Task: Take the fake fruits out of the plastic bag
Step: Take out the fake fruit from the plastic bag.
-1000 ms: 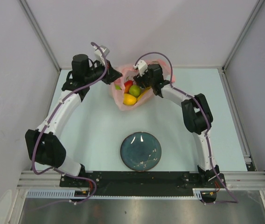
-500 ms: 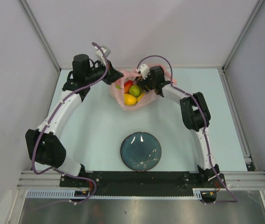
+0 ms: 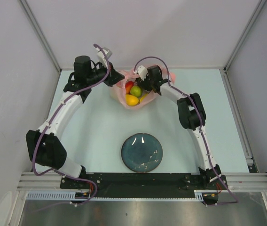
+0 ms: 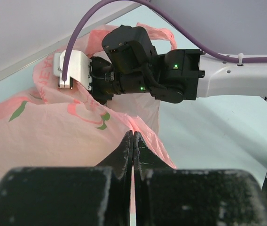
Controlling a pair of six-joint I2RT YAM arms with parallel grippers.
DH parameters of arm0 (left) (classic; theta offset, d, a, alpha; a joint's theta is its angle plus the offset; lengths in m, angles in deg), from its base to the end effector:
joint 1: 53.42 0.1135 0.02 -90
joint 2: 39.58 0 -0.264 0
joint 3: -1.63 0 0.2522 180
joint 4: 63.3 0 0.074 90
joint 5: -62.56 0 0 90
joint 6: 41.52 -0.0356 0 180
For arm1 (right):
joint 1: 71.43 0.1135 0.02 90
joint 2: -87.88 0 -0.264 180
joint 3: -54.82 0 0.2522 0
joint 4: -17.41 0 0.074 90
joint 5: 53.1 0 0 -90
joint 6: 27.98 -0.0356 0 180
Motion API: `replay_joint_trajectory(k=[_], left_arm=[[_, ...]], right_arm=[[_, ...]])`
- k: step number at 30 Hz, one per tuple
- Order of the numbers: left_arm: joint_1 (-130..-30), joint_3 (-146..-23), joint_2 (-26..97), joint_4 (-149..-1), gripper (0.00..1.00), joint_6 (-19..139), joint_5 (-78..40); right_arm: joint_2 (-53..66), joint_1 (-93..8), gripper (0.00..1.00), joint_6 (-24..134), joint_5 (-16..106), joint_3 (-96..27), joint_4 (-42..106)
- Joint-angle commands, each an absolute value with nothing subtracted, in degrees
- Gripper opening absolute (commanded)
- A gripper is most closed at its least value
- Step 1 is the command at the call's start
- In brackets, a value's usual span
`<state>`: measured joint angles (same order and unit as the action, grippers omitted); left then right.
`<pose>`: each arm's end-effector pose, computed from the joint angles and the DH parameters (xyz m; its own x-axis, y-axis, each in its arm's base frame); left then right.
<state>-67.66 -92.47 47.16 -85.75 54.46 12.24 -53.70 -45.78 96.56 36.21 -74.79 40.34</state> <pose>0.3366 -0.1089 0.3830 -0.3329 0.0018 -0.9429 0.7563 0.5978 -0.2659 0.5081 0.2435 0.1625 -0.1845 -0.7175 -0.6717 -0.6416 0.6056 -0.4707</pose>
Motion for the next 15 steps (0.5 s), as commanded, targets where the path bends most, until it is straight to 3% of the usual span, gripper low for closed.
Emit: replay_joint_trajectory(k=[1, 5, 10, 15], left_arm=[[-68.4, -92.2, 46.1, -83.9, 0.00, 53.5, 13.4], [-68.5, -91.8, 46.2, -83.7, 0.00, 53.4, 13.5], [-68.5, -91.3, 46.2, -83.3, 0.00, 53.4, 13.4], [-68.6, -91.0, 46.5, -82.3, 0.00, 53.8, 13.2]], right_arm=[[-53.1, -46.1, 0.62, 97.4, 34.3, -72.6, 40.4], [-49.9, -46.2, 0.42, 95.1, 35.2, -70.5, 38.4], [-41.9, -46.2, 0.38, 88.1, 42.8, -67.8, 36.4], [-36.1, -45.4, 0.27, 81.5, 48.5, -66.7, 38.5]])
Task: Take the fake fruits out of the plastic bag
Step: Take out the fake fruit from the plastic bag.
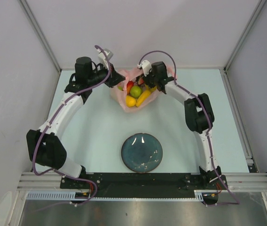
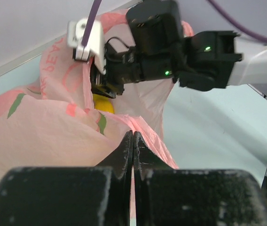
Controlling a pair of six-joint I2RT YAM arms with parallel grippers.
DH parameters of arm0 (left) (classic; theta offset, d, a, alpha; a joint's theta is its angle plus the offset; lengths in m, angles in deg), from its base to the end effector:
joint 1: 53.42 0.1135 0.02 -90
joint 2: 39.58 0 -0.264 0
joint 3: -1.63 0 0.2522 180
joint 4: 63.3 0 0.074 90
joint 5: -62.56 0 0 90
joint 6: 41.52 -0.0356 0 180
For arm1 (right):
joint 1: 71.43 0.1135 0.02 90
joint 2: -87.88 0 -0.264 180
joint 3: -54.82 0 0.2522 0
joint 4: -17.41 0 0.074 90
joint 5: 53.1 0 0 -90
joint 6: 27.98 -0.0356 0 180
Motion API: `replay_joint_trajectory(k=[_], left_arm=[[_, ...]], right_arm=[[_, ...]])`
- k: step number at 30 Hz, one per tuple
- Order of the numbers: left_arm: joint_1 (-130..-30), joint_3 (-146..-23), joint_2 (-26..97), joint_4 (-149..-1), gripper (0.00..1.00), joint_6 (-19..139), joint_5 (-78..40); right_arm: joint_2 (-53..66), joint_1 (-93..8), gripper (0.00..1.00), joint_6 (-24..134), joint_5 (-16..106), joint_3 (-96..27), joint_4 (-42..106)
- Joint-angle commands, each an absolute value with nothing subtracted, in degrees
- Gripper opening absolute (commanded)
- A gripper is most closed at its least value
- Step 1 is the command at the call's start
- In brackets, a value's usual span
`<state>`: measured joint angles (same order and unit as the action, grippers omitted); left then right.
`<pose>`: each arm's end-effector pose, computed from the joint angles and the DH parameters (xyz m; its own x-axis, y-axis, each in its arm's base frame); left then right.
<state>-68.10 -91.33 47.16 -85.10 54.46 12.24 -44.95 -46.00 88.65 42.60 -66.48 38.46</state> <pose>0.3361 -0.1115 0.3772 -0.3407 0.0064 -0.9401 0.7586 0.5925 -0.2709 0.4851 0.2346 0.1978 -0.2093 -0.5934 -0.7772 -0.6675 0.6675 -0.3299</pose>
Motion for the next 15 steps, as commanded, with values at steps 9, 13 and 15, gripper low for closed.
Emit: replay_joint_trajectory(k=[9, 13, 15], left_arm=[[-68.9, -90.5, 45.7, -82.0, 0.00, 53.8, 13.0], [-69.0, -89.7, 45.0, -82.0, 0.00, 53.8, 12.9], [-69.0, -89.0, 44.6, -81.8, 0.00, 53.8, 12.6]], right_arm=[[-29.4, -44.0, 0.20, 74.9, 52.5, -63.0, 40.1], [-25.2, -43.2, 0.20, 72.0, 53.8, -61.8, 41.6], [-23.0, -42.8, 0.20, 70.8, 54.4, -60.2, 42.2]])
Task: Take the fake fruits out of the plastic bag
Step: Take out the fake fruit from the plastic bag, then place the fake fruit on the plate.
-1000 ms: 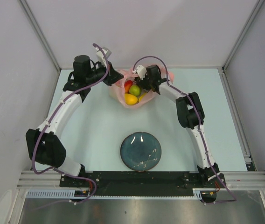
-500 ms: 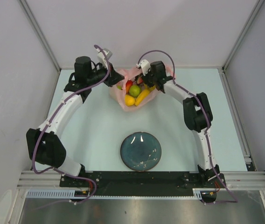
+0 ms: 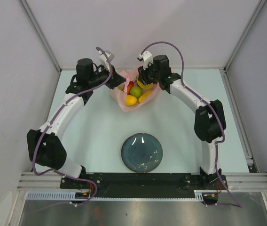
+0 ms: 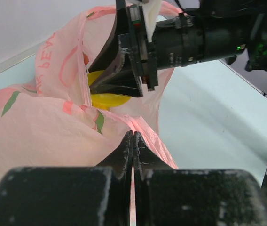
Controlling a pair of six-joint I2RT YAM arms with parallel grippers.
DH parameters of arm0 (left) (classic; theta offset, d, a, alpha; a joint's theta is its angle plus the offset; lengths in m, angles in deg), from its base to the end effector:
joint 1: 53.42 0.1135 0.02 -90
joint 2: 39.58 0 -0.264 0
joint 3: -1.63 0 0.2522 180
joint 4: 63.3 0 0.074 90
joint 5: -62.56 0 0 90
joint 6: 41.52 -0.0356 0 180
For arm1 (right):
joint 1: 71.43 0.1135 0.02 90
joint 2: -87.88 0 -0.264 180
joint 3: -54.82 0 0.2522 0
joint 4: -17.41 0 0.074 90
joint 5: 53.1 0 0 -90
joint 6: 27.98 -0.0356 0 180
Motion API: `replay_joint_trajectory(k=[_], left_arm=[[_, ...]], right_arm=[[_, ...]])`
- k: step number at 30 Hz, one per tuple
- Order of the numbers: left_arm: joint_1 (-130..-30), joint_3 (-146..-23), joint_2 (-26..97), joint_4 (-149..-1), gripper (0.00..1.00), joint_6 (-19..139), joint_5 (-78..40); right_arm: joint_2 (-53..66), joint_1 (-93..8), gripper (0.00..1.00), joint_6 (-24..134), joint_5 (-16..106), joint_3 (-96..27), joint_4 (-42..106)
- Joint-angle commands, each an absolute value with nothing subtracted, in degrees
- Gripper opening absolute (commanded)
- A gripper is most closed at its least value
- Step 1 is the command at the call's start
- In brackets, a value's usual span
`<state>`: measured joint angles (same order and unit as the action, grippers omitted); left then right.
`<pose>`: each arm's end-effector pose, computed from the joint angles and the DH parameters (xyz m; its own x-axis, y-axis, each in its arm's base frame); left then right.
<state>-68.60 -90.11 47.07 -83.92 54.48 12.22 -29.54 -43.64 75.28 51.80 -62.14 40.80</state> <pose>0.3352 -0.1145 0.3723 -0.3401 0.0089 -0.9404 0.7637 0.5861 -0.2707 0.4318 0.2379 0.3020 -0.1971 -0.3544 -0.9141 -0.7231 0.6822 -0.1086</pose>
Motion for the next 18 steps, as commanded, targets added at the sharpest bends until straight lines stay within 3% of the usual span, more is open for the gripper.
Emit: replay_joint_trajectory(k=[1, 12, 18], left_arm=[[-69.0, -88.8, 44.3, -81.8, 0.00, 53.8, 12.5], [-69.2, -86.1, 42.9, -81.1, 0.00, 54.2, 11.8], [-69.4, -85.4, 42.4, -81.9, 0.00, 54.7, 12.2]], right_arm=[[-21.7, -42.5, 0.20, 70.5, 55.0, -57.9, 42.3], [0.6, -36.7, 0.20, 76.4, 59.6, -37.1, 46.5], [5.1, -30.7, 0.19, 86.3, 62.7, -27.6, 48.7]])
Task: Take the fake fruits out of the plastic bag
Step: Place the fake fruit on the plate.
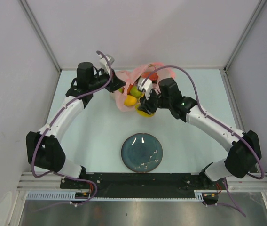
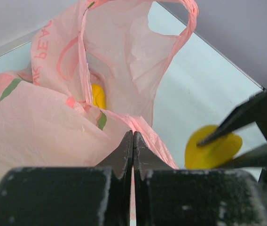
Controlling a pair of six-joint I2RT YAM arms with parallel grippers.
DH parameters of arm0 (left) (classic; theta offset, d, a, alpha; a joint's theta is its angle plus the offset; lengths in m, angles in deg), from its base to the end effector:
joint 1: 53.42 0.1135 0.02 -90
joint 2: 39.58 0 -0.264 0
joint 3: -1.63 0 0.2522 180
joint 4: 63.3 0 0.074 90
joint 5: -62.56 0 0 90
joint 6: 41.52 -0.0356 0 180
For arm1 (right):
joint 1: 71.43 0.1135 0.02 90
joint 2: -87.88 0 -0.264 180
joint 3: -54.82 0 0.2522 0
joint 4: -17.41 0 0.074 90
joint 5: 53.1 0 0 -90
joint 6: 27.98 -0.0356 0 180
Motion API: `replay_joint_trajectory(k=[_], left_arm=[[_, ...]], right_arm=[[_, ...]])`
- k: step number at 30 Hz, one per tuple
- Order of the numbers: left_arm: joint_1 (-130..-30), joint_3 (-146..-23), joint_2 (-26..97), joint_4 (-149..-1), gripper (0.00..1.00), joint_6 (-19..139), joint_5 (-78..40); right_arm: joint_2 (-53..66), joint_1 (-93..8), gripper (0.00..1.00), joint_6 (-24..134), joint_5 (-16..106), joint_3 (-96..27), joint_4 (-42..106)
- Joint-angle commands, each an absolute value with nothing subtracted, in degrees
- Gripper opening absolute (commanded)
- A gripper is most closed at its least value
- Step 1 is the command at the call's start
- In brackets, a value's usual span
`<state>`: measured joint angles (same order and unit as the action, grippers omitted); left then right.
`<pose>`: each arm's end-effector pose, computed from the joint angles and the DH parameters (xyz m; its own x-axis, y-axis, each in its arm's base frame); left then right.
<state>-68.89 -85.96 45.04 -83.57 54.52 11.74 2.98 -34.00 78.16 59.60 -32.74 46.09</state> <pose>0.3256 -0.1135 0.3592 -0.3679 0.0172 -0.9297 0.7536 0.5913 -0.2873 0.2652 0.2203 0.3413 -0.1022 -0.4012 -0.9103 -0.9000 0.4271 -0.0872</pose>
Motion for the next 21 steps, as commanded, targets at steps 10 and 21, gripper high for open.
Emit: replay_joint_trajectory(k=[10, 21], left_arm=[[-70.6, -81.6, 38.8, -81.9, 0.00, 53.7, 11.3], [-70.6, -81.1, 37.5, -83.4, 0.00, 53.4, 11.1]], right_arm=[[0.8, -25.8, 0.19, 91.6, 62.0, -21.7, 42.1], [-4.5, -20.2, 0.19, 87.4, 64.6, -21.2, 39.4]])
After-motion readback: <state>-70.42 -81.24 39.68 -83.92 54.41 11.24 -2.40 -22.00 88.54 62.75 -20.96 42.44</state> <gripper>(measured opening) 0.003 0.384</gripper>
